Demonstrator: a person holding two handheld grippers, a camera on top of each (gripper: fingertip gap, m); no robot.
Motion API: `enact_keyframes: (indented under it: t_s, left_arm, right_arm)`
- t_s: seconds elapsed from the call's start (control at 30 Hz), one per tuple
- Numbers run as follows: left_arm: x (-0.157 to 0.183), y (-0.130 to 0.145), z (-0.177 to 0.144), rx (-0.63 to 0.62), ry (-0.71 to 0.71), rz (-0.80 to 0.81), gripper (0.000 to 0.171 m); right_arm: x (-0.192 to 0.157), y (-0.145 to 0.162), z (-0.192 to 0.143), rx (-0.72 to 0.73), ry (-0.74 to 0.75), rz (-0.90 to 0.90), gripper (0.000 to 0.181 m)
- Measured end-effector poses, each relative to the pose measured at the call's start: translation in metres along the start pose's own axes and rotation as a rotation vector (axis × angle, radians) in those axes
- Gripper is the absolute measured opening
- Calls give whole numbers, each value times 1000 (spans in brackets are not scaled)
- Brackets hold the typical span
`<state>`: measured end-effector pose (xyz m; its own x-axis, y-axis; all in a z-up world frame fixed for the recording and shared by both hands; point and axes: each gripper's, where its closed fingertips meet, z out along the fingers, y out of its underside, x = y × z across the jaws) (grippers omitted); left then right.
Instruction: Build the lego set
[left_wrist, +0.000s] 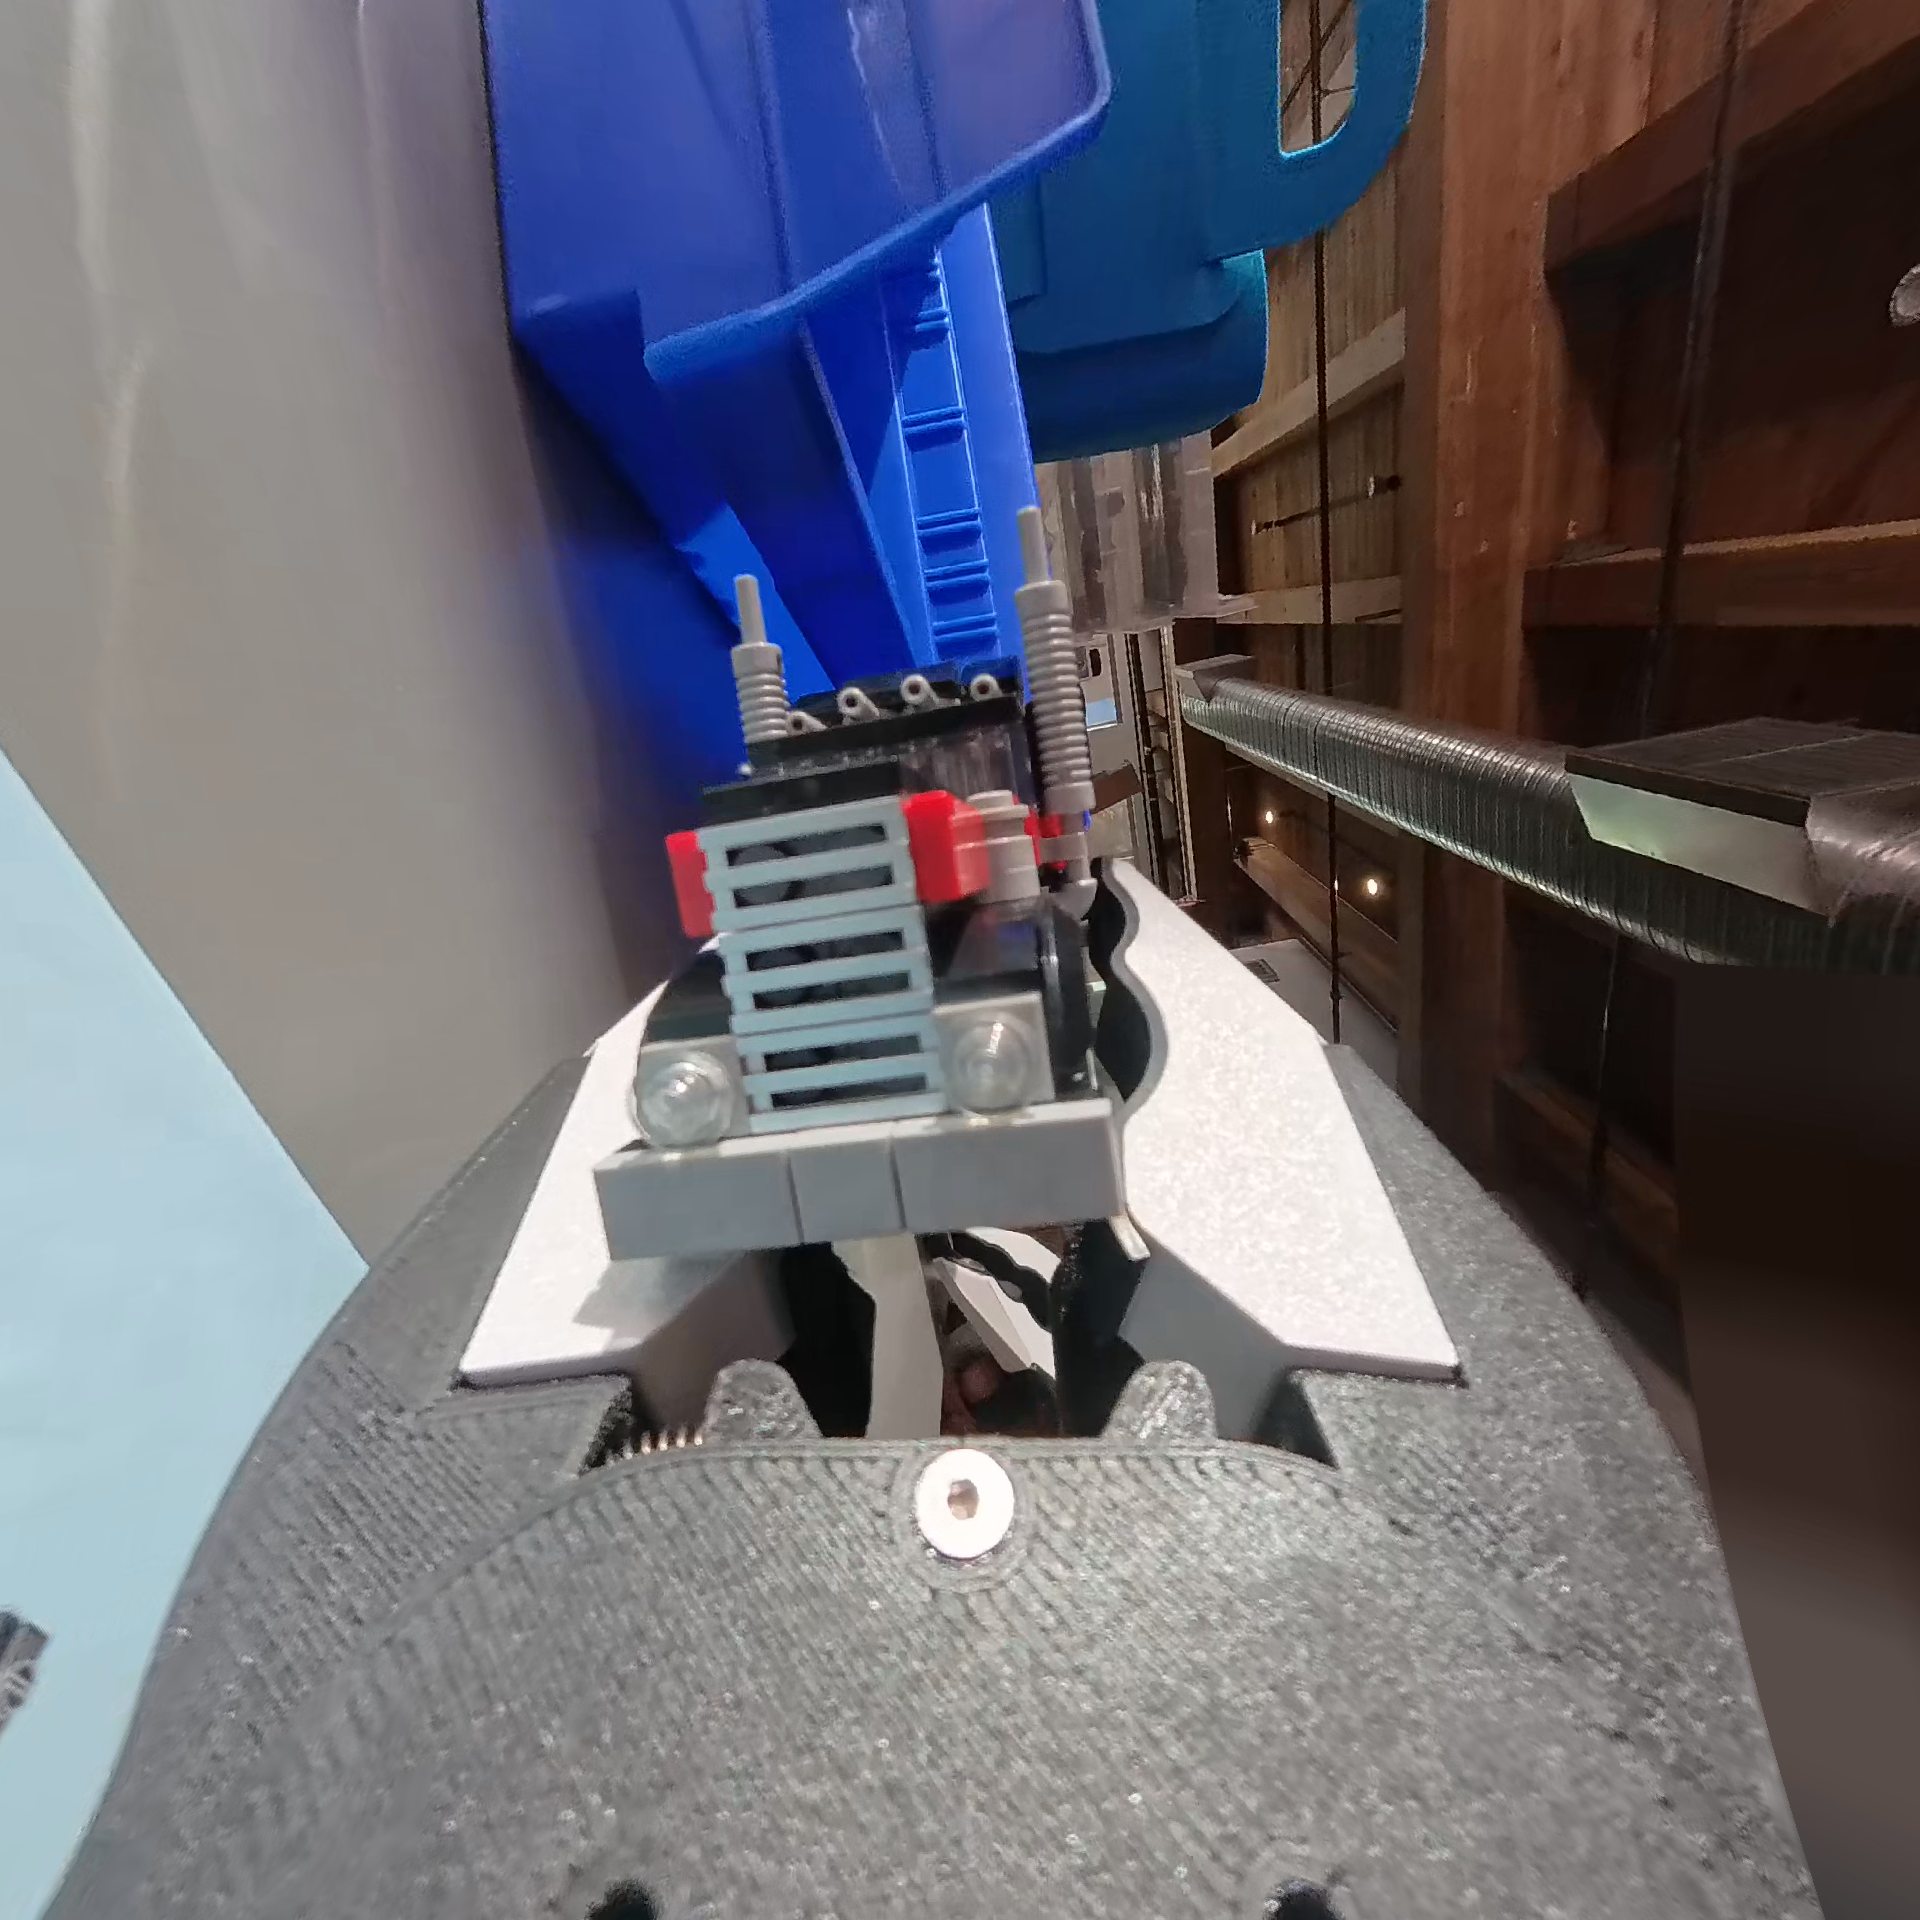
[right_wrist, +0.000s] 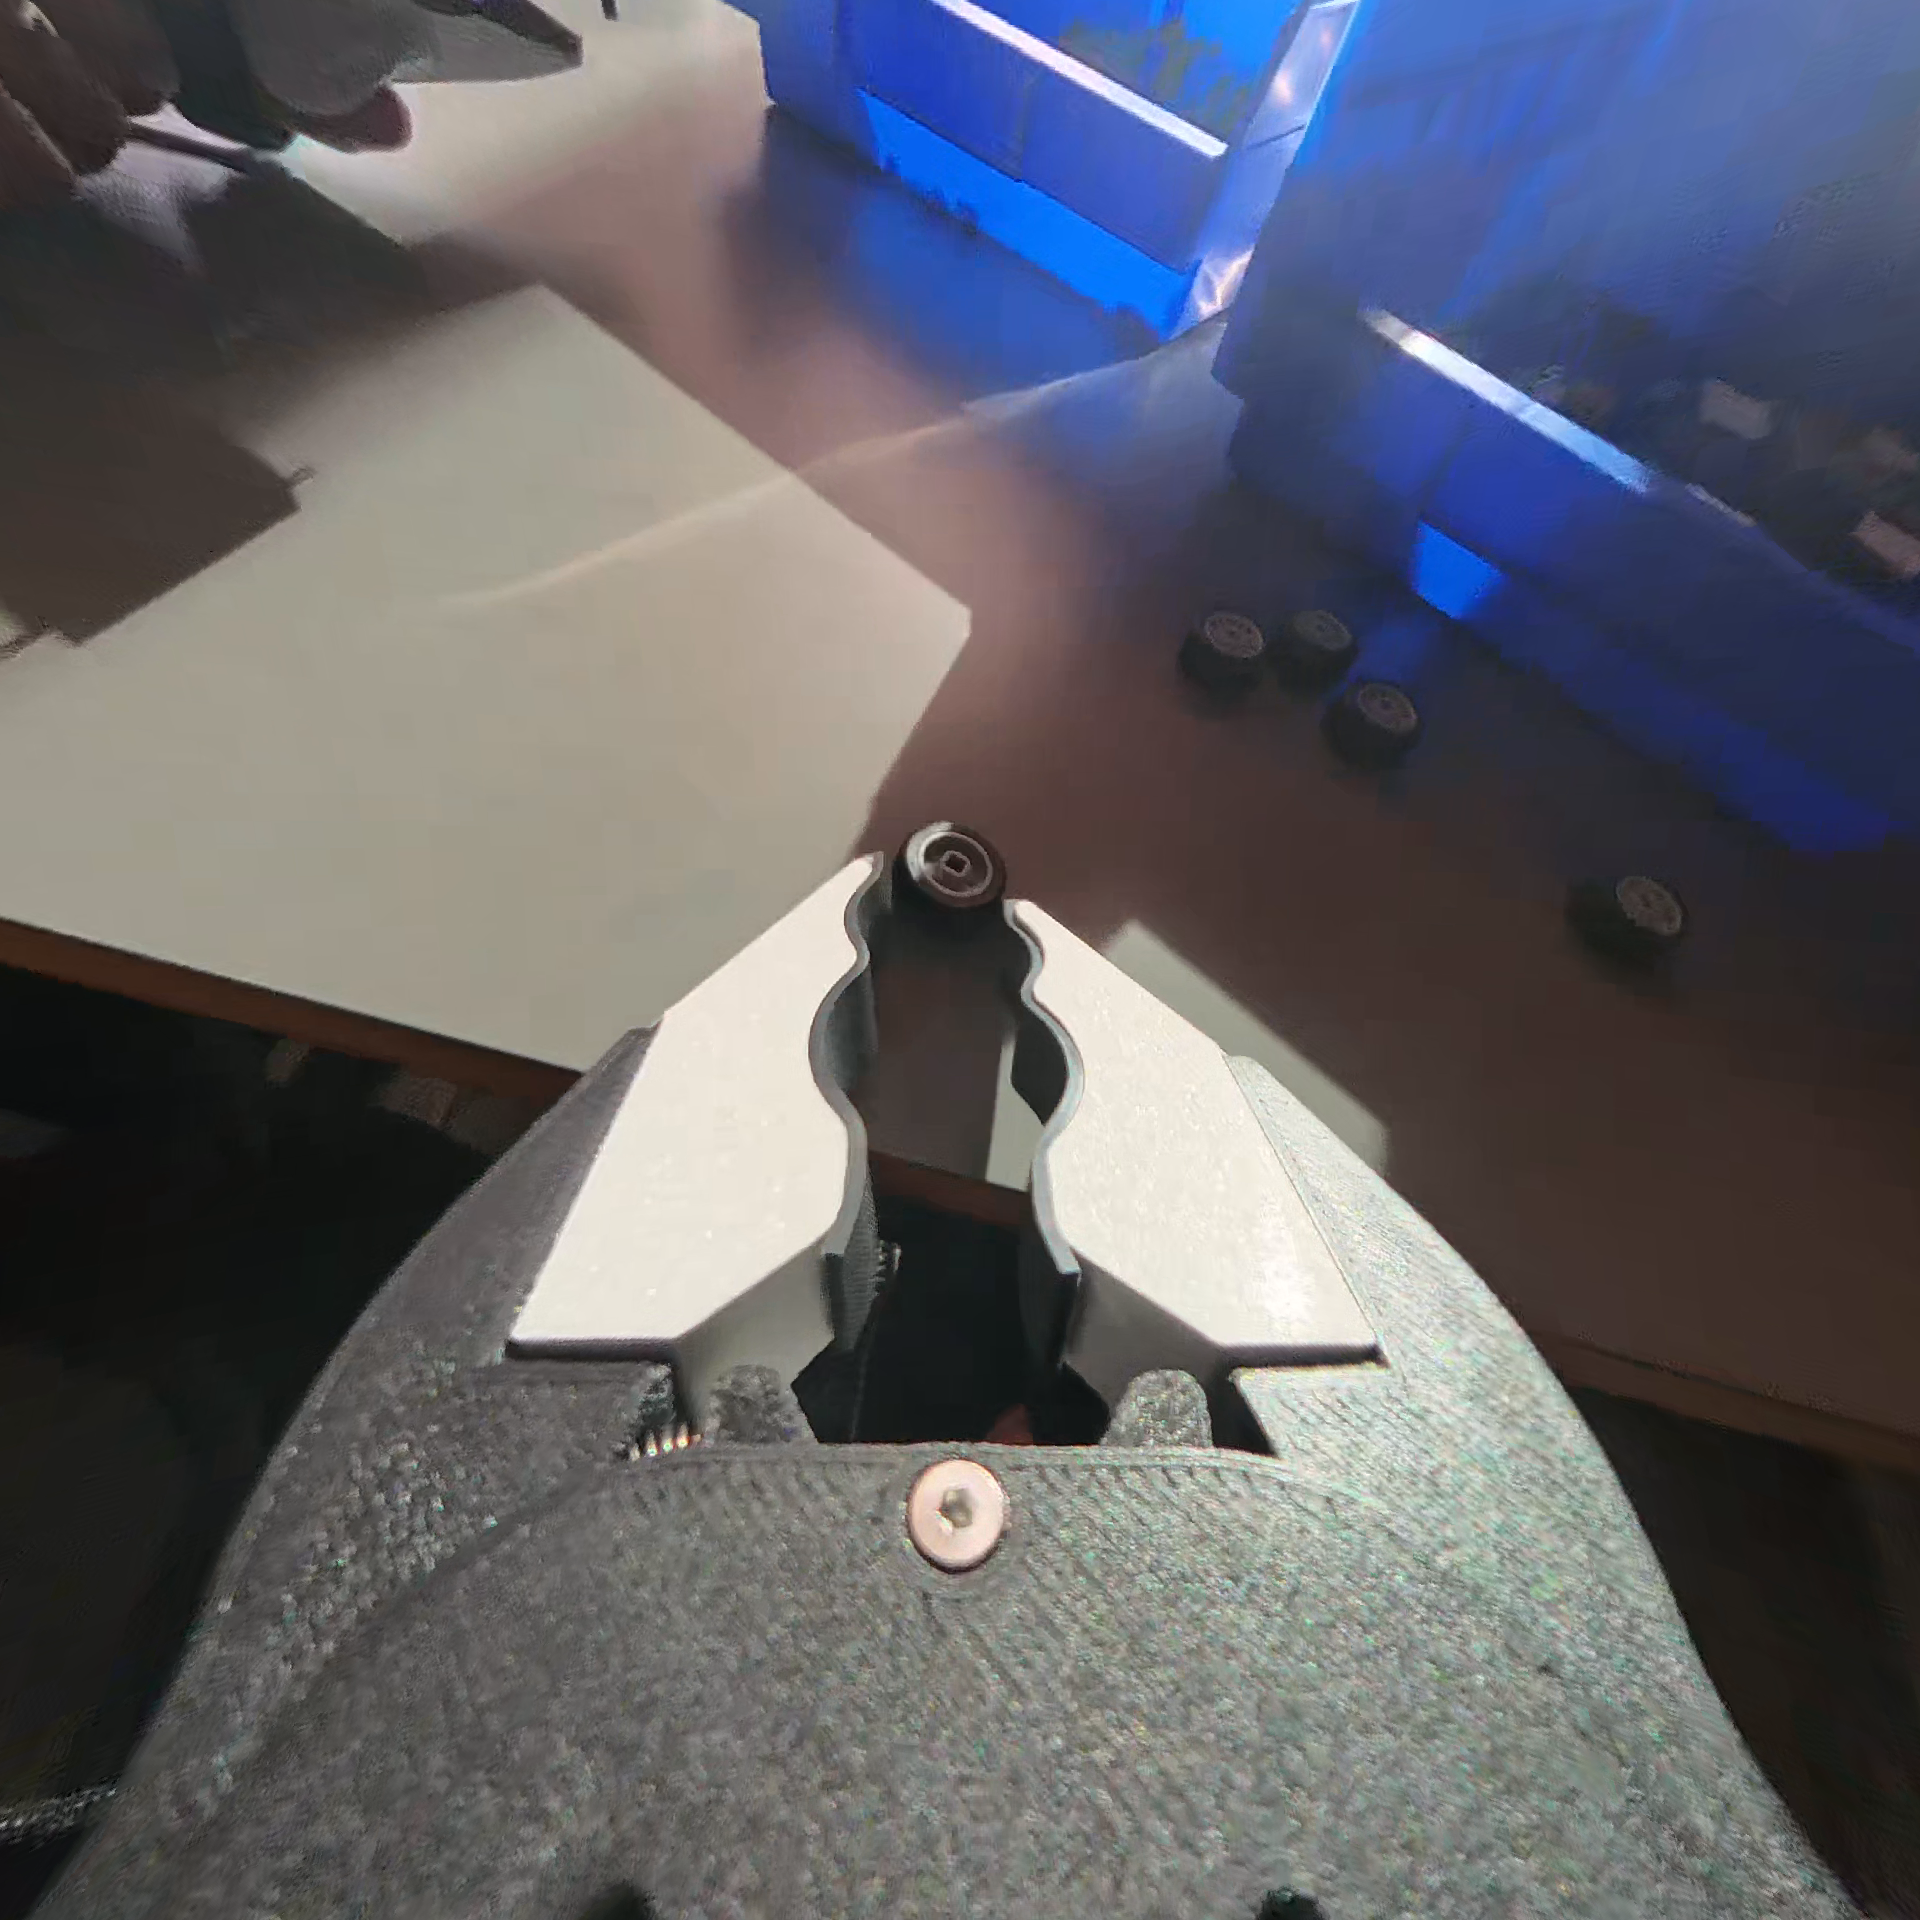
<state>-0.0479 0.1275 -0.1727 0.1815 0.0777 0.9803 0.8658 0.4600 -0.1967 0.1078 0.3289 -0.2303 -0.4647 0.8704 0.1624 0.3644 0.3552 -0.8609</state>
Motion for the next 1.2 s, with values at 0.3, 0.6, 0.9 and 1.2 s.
enact_keyframes:
  t_s: [0.3, 0.6, 0.9, 1.2]
  left_arm:
    - [0, 8, 4, -21, 11, -32, 53]
    - [-2, 7, 3, -3, -16, -5, 53]
    - [-5, 4, 3, 18, -54, 38, 51]
    - [-8, 2, 3, 30, -87, 57, 51]
  right_arm:
    - [-2, -25, 5, -97, -20, -203, 22]
    - [-81, -173, 97, 330, -361, -231, 22]
    - [-101, -182, 144, 325, -406, -255, 22]
    - [-100, -179, 148, 261, -423, -274, 22]
